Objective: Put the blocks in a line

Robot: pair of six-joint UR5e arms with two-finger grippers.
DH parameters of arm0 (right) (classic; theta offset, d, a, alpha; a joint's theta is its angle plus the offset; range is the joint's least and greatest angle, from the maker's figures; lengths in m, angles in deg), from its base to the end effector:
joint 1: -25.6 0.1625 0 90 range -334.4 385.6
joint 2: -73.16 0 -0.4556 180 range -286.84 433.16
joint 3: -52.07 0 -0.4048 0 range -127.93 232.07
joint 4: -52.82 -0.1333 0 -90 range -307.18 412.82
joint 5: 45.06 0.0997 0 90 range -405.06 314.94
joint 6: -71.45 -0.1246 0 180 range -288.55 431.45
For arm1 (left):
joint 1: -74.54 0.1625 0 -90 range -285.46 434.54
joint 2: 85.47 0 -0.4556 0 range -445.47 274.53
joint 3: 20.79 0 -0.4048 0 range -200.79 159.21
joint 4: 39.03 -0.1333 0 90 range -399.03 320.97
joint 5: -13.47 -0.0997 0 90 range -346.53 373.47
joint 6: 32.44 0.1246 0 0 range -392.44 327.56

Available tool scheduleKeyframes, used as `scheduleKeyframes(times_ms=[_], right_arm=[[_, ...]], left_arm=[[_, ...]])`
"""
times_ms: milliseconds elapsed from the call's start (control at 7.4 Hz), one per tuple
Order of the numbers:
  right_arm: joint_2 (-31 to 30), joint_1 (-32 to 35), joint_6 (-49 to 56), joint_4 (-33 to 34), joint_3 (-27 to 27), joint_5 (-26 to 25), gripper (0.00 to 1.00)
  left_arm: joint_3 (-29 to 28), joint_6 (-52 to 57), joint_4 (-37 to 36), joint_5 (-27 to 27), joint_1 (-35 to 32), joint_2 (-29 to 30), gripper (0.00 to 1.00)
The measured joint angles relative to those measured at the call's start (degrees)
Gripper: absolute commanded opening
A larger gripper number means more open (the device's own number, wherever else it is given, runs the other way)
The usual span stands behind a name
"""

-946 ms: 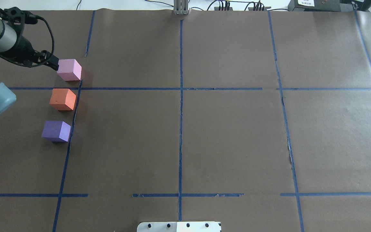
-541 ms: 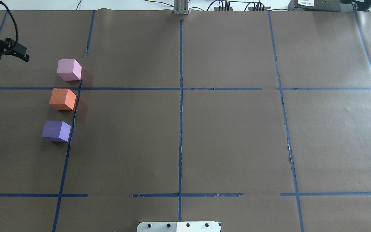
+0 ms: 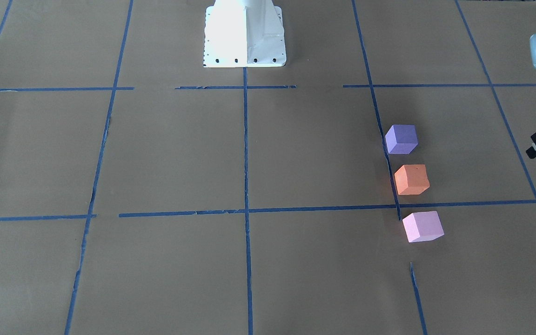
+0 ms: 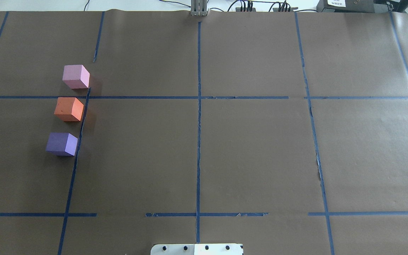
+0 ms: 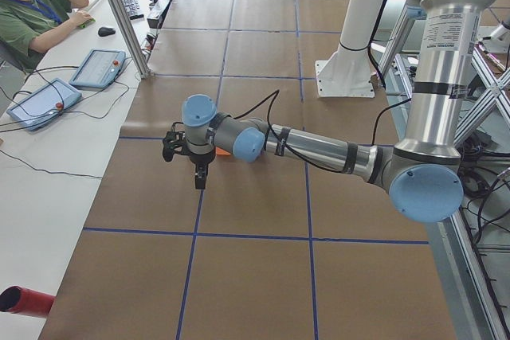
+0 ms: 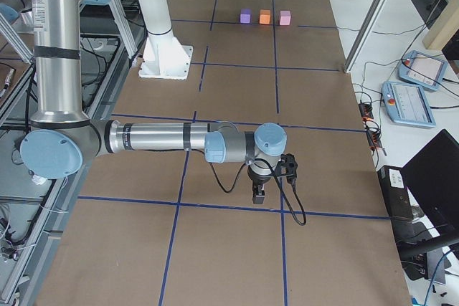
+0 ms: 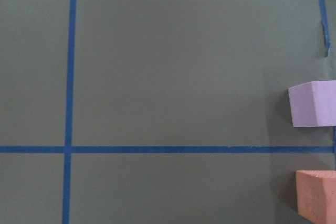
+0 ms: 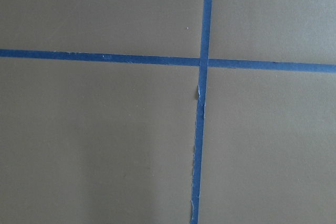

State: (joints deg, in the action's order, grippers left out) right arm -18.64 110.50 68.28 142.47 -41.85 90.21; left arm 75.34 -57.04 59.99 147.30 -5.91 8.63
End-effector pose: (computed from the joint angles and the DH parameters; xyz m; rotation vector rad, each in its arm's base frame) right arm 0.0007 -0.4956 0.6862 -0.0162 -0.7909 -0.0489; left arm 0.0457 -0.5548 0.5970 0.0828 0.8179 -0.1192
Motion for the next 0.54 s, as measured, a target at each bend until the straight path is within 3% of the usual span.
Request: scheduleKeyframes(times_ms=[541], right_arm=[[0.0,0.0,0.0,0.0,0.0,0.1,1.0]], left_arm=[[-7.5,4.5,-3.9,-0.4,-5.5,-0.6,1.0]])
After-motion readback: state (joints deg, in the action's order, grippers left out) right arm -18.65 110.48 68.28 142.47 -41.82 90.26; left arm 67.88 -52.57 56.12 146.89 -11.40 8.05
